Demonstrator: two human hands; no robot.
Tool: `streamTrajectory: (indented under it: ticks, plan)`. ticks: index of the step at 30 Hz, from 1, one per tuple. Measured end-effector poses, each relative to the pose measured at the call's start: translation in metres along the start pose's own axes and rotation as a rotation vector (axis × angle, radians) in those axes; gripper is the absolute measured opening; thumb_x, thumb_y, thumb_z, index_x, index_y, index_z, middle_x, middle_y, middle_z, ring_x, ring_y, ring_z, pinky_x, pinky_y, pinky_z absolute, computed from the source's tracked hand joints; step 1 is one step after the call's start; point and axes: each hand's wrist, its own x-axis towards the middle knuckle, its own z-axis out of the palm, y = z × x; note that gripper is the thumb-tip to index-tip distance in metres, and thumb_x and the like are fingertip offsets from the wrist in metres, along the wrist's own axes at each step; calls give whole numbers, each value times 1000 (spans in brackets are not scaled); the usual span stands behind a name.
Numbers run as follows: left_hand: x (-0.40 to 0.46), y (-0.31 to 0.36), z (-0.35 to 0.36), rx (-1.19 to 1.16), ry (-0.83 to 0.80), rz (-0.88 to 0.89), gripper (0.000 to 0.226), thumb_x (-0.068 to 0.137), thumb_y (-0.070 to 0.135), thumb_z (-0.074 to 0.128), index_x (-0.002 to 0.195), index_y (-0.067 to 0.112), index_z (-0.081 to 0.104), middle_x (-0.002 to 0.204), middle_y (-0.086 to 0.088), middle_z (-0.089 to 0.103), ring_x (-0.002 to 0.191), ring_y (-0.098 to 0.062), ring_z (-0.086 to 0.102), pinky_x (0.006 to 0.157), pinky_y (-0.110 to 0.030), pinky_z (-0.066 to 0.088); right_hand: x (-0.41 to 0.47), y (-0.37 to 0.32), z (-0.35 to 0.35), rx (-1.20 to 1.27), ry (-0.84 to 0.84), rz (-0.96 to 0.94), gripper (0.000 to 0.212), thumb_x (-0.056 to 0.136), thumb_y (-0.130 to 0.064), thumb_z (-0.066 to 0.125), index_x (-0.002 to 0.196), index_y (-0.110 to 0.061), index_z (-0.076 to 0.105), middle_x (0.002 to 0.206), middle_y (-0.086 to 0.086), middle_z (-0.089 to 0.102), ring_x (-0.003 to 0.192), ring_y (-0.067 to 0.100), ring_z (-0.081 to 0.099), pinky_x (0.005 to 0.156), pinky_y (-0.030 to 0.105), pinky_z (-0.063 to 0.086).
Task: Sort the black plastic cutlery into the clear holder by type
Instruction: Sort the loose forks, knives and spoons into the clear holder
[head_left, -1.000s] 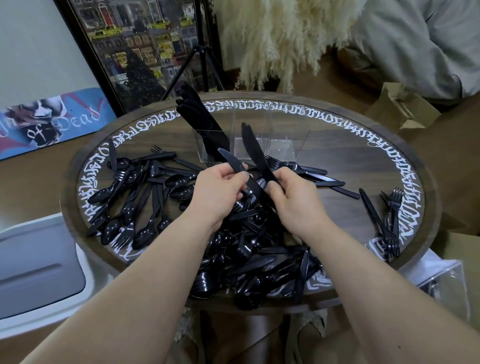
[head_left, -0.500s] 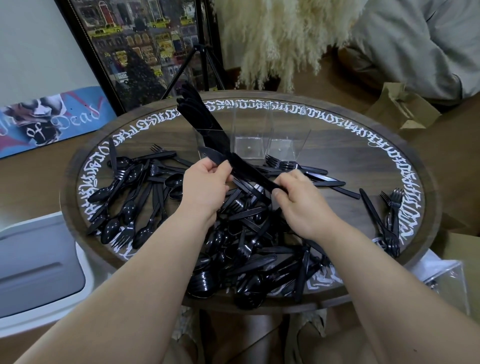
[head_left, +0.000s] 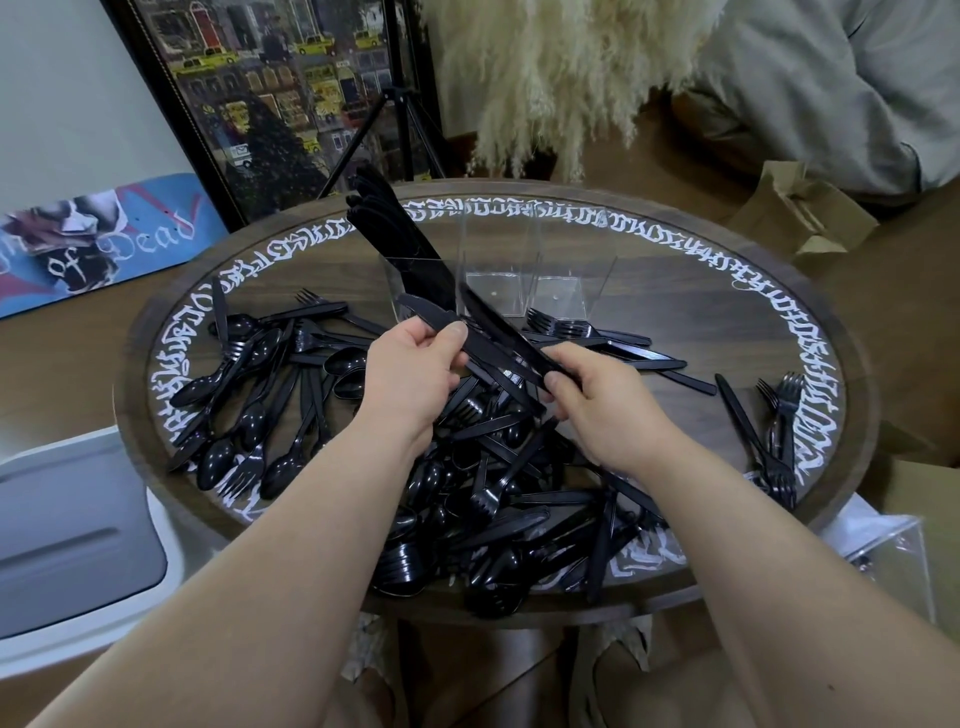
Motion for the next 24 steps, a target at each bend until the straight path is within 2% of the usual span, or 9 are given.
streamTrajectory:
  ticks: [1,3,7,10,12,14,19,21,24]
  plan:
    - [-1,0,1,-6,-1,-6,13,92,14,61,80,19,65,70,6,61,62,-3,53,50,-13,42,0,1,-1,-4,-11,-1,26,98,-10,45,107,-26,62,78,-14,62,64,-9,55,66,8,41]
    - [-2,0,1,-25,-4,-23,11,91,13,61,85,20,66,72,7,62,61,-3,52,48,-12,40,2,3,-1,-33,4,-5,28,97,-11,46,111,-25,65,77,-12,62,68,-1,54,72,20,45]
    - [-2,2,2,-49,-9,-58,23,87,6,63,101,23,64,85,1,68,57,-1,48,49,-11,37,6,6,-1,-101,178,4,27,97,-13,46,115,-22,65,87,-4,59,84,19,59,80,32,47]
    - [-4,3,5,-82,-43,-79,24,89,3,59,105,20,61,82,0,66,56,-2,48,48,-11,38,7,4,2,-179,233,-45,26,97,-13,46,113,-19,65,91,3,58,83,26,62,80,39,49]
    - [-5,3,8,-111,-90,-96,15,92,6,58,100,17,61,76,1,62,58,-3,51,50,-12,44,6,1,6,-219,227,-114,27,96,-12,48,114,-17,66,88,4,57,83,26,60,78,33,46]
    - [-6,2,11,-125,-151,-100,10,94,10,58,87,16,61,72,2,59,60,-3,52,56,-14,49,5,-2,11,-262,221,-169,28,94,-10,51,117,-15,66,91,5,61,89,25,59,77,28,40]
    - [-5,2,9,-208,-197,-146,16,95,12,57,79,13,58,71,0,56,62,-5,54,58,-17,52,6,-5,15,-232,158,-197,31,94,-10,50,122,-16,63,110,4,68,103,24,61,89,35,46]
    - [-5,4,8,-242,-195,-158,16,94,12,57,79,13,59,67,2,56,60,-5,54,59,-17,53,5,-7,13,-229,138,-203,30,95,-9,50,121,-15,63,107,3,69,100,24,60,87,34,45]
    - [-6,6,6,-280,-198,-165,15,94,11,57,79,14,59,61,6,60,56,-3,54,58,-18,53,3,-8,10,-178,89,-161,27,96,-10,47,116,-18,64,89,-10,62,91,19,54,75,27,36]
